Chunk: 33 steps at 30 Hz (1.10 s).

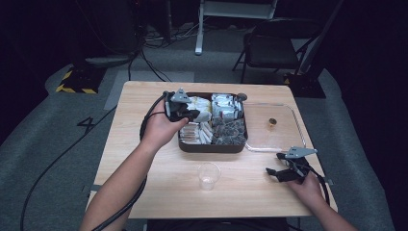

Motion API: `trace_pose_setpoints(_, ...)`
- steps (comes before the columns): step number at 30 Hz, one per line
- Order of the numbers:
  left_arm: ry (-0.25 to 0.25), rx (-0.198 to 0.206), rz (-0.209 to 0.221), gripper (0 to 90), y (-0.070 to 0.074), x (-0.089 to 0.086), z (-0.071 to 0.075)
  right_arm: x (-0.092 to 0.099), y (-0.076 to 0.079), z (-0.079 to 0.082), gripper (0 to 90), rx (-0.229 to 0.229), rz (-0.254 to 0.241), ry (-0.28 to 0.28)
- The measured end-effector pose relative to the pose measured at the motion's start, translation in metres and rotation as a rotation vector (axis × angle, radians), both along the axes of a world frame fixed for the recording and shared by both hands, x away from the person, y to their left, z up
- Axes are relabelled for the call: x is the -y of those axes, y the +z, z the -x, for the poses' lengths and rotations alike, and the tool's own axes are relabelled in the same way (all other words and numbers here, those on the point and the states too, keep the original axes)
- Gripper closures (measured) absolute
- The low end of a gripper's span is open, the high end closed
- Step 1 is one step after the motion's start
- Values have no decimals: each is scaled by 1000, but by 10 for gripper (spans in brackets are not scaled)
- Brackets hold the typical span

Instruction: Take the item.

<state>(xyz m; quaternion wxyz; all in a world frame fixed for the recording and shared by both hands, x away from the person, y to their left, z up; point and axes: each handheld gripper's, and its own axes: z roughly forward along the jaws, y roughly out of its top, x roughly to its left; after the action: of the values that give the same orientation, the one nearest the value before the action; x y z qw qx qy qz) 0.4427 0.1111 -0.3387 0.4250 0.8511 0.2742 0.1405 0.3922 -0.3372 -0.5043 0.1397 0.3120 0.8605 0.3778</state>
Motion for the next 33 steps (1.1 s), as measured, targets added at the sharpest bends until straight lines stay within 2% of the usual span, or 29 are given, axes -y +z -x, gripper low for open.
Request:
trace_pose_setpoints(4, -17, 0, 8, 900, 3, -6, 14, 0, 0, 0, 153, 0, 0, 0)
trace_pose_setpoints(9, -33, 9, 40, 900, 7, -15, 31, 0, 0, 0, 153, 0, 1, 0)
trace_pose_setpoints(15, -52, 29, 46, 900, 10, -21, 53, 0, 0, 0, 154, 0, 0, 0)
trace_pose_setpoints(21, -93, 13, 54, 900, 8, -22, 74, 0, 0, 0, 154, 0, 0, 0)
trace_pose_setpoints(27, -127, 9, 42, 900, 5, -19, 92, 0, 0, 0, 154, 0, 0, 0)
trace_pose_setpoints(33, -153, -13, 35, 900, -4, -15, 102, 0, 0, 0, 154, 0, 0, 0)
